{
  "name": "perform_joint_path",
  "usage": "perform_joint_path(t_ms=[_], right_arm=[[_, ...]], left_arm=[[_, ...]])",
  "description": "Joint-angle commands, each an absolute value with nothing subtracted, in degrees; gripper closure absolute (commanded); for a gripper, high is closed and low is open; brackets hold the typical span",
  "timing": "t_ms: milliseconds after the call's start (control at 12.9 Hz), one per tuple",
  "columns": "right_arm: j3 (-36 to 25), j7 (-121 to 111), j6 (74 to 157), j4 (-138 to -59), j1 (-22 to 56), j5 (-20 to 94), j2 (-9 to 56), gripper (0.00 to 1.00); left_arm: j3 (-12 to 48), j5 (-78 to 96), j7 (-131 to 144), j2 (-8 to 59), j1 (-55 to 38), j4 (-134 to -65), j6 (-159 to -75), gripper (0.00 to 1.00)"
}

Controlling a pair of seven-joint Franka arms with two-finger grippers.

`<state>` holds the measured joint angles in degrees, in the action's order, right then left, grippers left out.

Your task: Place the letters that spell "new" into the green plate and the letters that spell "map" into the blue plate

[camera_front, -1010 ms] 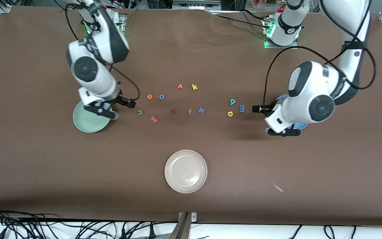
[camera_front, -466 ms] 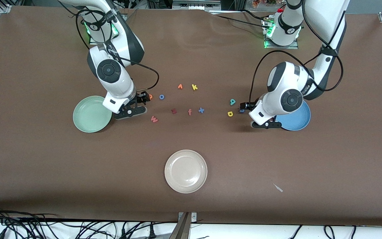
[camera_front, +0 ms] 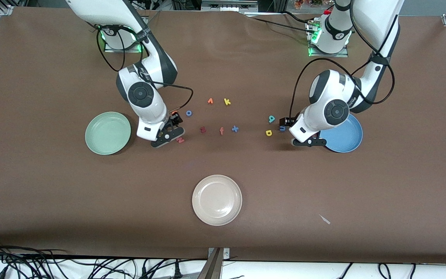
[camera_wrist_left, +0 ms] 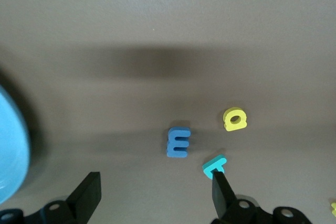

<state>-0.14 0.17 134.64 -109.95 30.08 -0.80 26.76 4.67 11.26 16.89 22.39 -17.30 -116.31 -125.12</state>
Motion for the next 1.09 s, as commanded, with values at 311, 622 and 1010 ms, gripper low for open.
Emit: perform_joint_path(t_ms=[311, 622, 1010], right_arm=[[1.67, -0.7, 141.41, -108.02, 30.06, -0.44, 32.95, 0.32], [1.67, -1.14, 144.13, -107.93, 30.41, -0.53, 34.53, 0.32], [1.67, -1.23, 145.55, -108.02, 30.85, -0.97, 35.42, 0.5]], left_arm=[[6.33, 14.94, 18.36, 25.13, -17.93, -119.36, -132.88, 0.13], [6.5, 14.94, 18.63, 27.42, -17.93, -119.36, -135.18, 0.14], [6.5, 14.85, 18.72, 27.68, -18.02, -119.44, -135.18, 0.25]])
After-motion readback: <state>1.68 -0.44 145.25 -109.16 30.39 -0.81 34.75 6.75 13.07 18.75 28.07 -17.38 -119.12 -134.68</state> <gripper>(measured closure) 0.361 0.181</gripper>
